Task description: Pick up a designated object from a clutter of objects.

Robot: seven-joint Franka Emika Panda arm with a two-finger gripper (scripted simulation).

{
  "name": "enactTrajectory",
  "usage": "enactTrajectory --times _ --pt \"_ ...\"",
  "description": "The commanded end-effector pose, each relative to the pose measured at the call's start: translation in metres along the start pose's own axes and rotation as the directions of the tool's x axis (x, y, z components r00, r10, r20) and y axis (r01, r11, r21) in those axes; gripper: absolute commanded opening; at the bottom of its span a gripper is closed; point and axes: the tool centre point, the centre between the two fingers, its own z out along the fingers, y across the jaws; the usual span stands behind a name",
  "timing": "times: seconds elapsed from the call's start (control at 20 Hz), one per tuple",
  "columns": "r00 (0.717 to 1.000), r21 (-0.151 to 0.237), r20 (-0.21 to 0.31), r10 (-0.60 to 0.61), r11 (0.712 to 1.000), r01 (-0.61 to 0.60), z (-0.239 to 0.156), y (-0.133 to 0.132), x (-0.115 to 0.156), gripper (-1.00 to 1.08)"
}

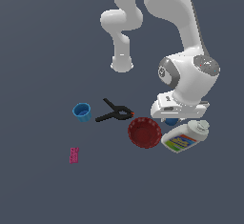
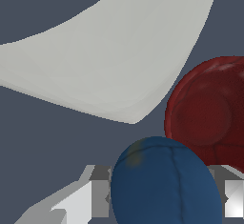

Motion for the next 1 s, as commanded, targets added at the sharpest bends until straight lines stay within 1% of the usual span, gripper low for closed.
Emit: enactTrajectory --times 0.0,0.6,0.95 --pt "1.0 0.002 -0.003 -0.002 1.0 0.002 -0.027 0.005 0.01 -1.0" --pt "1.0 0.003 -0.002 -0.002 1.0 0.002 -0.147 0.033 0.059 -1.0" --pt "1.0 0.001 -0.003 -0.001 1.0 0.001 -0.194 0.044 0.08 -1.0"
